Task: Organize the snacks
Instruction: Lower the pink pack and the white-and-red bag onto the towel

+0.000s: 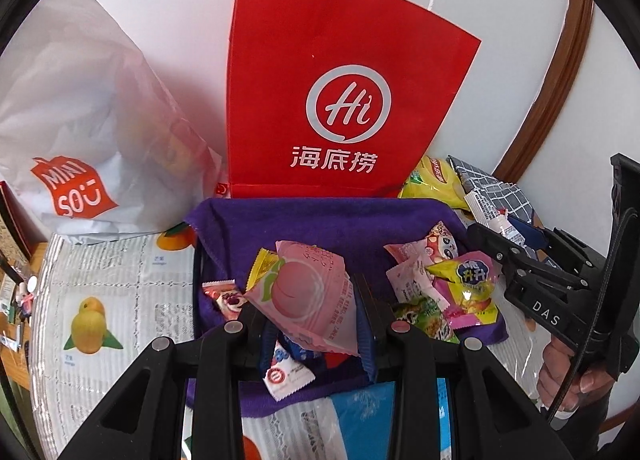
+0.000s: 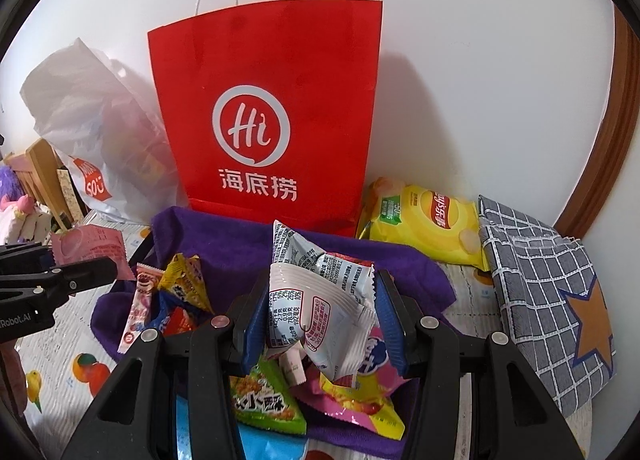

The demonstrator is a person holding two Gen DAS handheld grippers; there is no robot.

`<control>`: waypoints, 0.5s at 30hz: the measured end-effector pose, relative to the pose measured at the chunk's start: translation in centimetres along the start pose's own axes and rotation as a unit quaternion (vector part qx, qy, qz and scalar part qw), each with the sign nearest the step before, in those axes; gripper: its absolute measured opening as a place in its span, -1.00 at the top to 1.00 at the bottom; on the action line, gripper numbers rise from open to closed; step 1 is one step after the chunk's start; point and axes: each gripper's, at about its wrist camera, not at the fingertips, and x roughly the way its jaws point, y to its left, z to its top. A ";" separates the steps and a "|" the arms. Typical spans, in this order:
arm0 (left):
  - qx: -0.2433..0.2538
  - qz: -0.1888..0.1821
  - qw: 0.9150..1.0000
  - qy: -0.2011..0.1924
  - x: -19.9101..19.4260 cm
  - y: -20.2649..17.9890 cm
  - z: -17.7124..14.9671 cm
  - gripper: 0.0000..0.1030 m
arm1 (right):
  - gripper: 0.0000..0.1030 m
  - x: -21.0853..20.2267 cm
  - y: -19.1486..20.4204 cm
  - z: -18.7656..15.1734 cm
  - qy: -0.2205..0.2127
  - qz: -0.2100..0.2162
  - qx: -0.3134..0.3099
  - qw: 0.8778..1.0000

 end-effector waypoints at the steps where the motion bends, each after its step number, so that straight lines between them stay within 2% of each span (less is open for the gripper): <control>1: 0.000 -0.001 1.000 0.001 0.2 0.0 0.1 0.39 | 0.05 0.2 -0.1 0.0 0.001 0.000 0.000 1.000; 15: -0.001 -0.001 1.000 0.025 4.1 0.2 1.3 0.39 | 0.05 3.5 -0.6 -0.1 0.014 0.007 0.005 1.000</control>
